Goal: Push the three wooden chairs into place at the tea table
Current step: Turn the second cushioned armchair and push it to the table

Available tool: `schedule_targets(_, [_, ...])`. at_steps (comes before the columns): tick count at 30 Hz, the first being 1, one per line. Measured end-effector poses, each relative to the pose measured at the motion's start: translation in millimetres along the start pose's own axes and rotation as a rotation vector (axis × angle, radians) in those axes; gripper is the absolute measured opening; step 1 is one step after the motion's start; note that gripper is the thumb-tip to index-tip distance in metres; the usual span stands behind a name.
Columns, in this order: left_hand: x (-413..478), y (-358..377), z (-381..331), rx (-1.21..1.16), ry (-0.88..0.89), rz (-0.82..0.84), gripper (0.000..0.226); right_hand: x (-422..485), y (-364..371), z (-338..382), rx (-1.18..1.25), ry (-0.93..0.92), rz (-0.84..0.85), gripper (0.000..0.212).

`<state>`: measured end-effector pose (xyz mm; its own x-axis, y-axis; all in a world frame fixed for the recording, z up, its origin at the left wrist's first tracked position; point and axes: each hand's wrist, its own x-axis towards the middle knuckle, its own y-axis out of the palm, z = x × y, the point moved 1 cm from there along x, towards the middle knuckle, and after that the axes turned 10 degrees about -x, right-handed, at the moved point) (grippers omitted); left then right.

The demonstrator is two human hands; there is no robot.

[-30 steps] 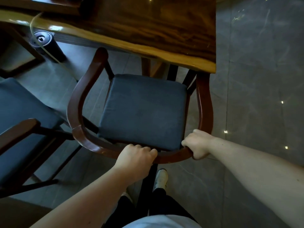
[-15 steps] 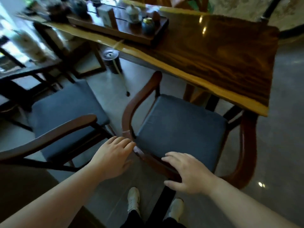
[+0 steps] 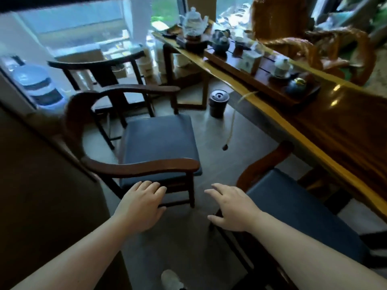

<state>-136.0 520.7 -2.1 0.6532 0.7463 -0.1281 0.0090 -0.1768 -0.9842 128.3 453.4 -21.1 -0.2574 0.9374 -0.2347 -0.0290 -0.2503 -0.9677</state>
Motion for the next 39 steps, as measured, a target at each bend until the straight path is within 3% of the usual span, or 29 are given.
schedule_targets(10, [-12,-13,148,0.091,-0.178,0.070,0.063,148,-5,43,-0.064,-0.099,0.045,0.076])
schedule_targets(22, [64,-9,270,0.245,-0.106,0.287,0.078,323,25,67,-0.016,-0.250,0.193,0.083])
schedule_targets(31, [96,21,332,0.272,0.006,0.474,0.097,363,59,93,-0.056,-0.292,0.391,0.092])
schedule_targets(39, [99,38,380,0.392,0.122,0.692,0.094,373,67,108,-0.069,-0.216,0.476,0.071])
